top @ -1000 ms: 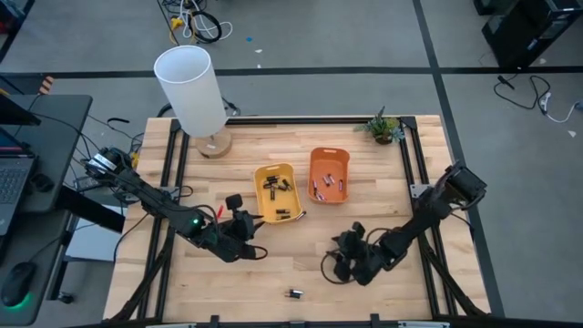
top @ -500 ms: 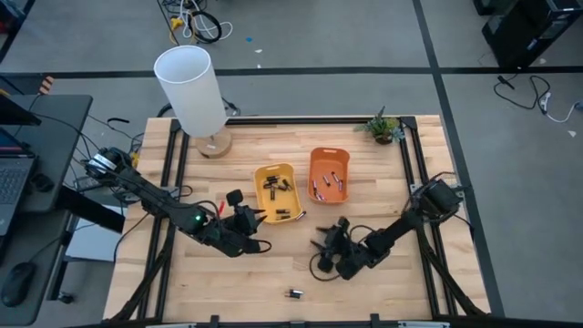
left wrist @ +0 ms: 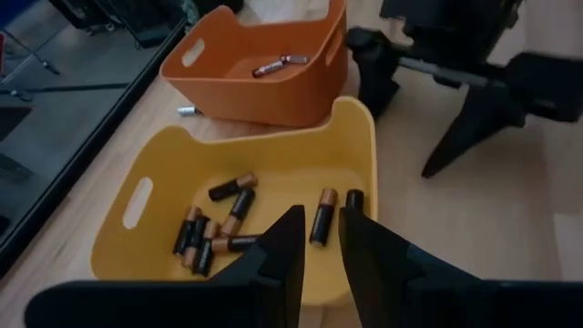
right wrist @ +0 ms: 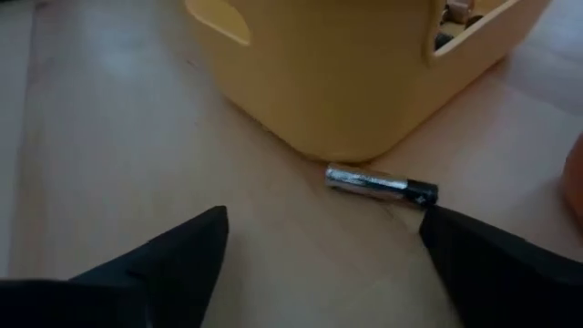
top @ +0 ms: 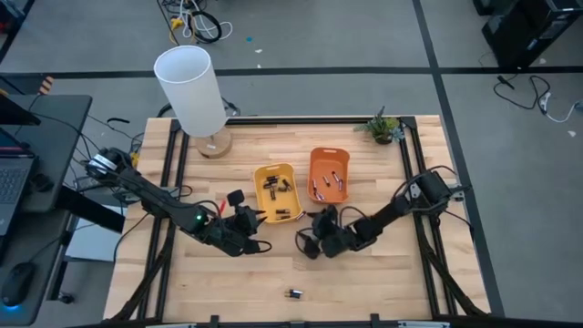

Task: Sort batteries
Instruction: Put the center silver battery into the orange bin

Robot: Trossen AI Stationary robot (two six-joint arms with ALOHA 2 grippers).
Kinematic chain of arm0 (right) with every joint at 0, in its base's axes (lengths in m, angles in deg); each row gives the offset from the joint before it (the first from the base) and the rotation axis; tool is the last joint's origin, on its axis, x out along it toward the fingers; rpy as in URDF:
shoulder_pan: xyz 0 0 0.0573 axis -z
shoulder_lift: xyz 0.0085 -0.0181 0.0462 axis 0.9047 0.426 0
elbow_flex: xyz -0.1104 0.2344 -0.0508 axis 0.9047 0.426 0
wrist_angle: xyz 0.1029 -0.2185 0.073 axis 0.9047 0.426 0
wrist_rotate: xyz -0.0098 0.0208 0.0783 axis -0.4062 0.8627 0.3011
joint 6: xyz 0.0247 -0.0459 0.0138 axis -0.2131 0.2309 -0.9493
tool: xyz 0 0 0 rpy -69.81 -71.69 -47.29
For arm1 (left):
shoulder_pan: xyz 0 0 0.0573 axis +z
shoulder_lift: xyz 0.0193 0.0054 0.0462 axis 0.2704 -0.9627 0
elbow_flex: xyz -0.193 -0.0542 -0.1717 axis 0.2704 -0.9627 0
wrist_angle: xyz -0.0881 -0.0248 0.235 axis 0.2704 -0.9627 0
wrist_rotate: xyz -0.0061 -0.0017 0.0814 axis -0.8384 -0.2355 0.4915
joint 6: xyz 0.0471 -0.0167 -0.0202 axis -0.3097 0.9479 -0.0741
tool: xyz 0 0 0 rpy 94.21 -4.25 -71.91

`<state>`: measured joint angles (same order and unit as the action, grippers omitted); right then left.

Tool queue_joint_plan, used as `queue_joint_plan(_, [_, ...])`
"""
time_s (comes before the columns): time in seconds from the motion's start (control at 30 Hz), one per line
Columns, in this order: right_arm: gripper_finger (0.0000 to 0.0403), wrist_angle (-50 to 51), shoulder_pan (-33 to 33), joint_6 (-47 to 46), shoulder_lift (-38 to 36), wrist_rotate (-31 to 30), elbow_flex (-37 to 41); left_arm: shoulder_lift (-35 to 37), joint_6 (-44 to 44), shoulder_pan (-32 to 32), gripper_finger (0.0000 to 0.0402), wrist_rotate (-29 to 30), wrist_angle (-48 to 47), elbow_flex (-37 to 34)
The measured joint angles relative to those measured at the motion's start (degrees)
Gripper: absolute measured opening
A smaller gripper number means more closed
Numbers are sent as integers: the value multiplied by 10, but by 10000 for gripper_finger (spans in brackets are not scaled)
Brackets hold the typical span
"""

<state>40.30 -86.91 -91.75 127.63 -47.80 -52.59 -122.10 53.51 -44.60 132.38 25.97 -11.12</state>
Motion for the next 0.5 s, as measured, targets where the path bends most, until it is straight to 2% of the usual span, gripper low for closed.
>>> queue_joint_plan(0.17, [384, 3, 18, 52, 1, -16, 1, -6, 0, 1, 85, 1, 5, 0])
queue_joint_plan(0.5, [374, -15, 48, 73, 1, -5, 2, -8, 1, 3, 85, 6, 10, 0])
